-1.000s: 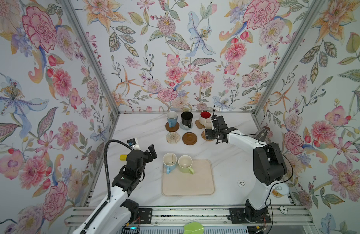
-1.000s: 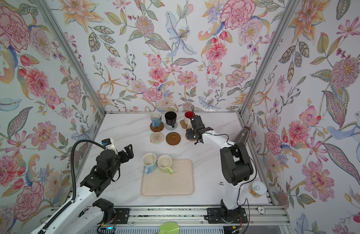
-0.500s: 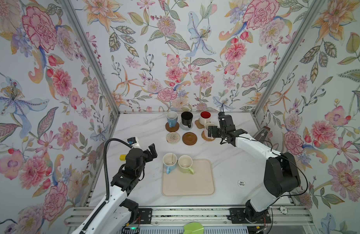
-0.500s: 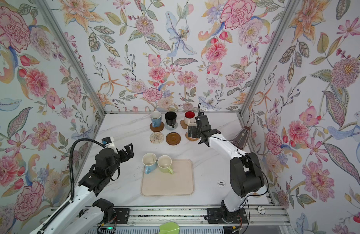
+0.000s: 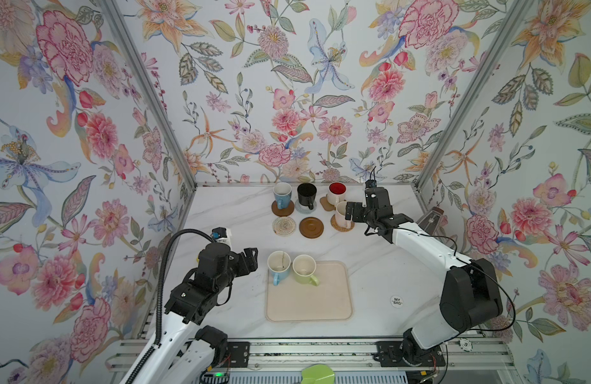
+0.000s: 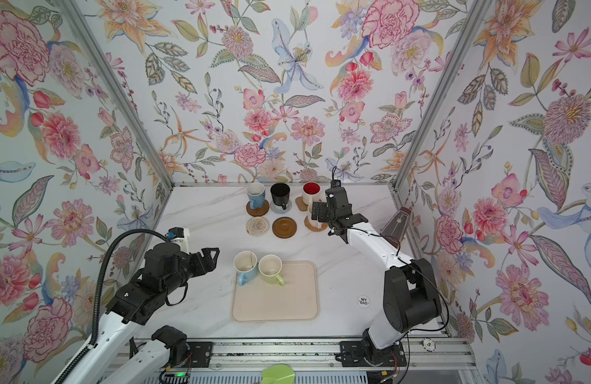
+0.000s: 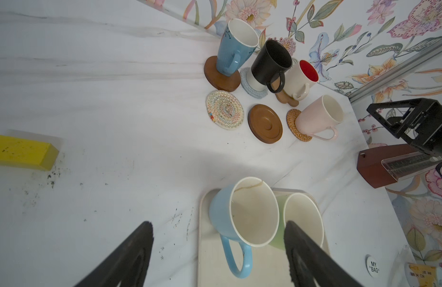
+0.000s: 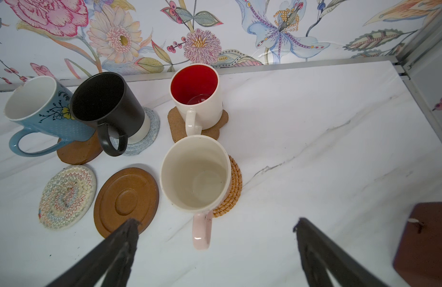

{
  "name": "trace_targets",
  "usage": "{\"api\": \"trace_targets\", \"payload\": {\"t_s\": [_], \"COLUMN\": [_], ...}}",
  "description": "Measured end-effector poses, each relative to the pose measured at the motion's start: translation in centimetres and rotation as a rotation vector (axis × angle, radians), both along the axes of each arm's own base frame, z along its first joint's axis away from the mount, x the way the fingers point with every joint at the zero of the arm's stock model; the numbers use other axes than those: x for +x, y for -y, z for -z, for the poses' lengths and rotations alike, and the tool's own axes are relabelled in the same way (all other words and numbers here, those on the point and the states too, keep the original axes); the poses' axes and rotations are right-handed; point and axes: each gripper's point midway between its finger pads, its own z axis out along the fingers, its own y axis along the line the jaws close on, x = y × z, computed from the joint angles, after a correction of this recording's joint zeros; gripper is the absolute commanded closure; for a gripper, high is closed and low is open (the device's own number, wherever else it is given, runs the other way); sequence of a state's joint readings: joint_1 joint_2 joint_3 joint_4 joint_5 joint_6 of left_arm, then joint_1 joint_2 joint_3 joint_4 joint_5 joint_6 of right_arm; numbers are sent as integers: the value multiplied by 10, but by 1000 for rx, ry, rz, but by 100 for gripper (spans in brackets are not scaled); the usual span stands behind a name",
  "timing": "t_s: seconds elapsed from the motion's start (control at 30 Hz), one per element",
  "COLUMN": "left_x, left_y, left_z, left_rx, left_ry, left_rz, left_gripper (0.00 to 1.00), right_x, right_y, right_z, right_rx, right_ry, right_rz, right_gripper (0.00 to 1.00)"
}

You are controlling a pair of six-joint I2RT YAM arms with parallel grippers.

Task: Place cups on coasters
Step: Pick up the cup from the tray.

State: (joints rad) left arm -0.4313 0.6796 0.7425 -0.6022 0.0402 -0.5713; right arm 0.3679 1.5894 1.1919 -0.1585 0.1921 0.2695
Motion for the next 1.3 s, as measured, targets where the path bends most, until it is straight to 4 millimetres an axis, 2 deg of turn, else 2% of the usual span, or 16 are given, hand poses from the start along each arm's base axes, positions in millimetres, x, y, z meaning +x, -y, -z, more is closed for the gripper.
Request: {"api": "trace_targets", "payload": {"t_s": [0.2, 0.37, 0.8, 1.3], "left_x": [-30, -41, -51, -42], "left_y": [20, 34, 63, 79], "left_z": [17, 24, 75, 111], "left_rx": [13, 21, 114, 230], "left_ry": [-92, -130, -266, -365], "left_rz": [106, 162, 229, 238], "left_gripper": [20, 24, 33, 37], "right_x": [-1, 0, -11, -16], "right_y": [3, 2, 12, 18], "right_z": [3, 3, -7, 0], "right_rx": [0, 5, 16, 13], "right_ry": [-2, 2, 26, 16], "right_rz": [5, 7, 19, 29], "right_gripper": [1, 1, 1, 1]}}
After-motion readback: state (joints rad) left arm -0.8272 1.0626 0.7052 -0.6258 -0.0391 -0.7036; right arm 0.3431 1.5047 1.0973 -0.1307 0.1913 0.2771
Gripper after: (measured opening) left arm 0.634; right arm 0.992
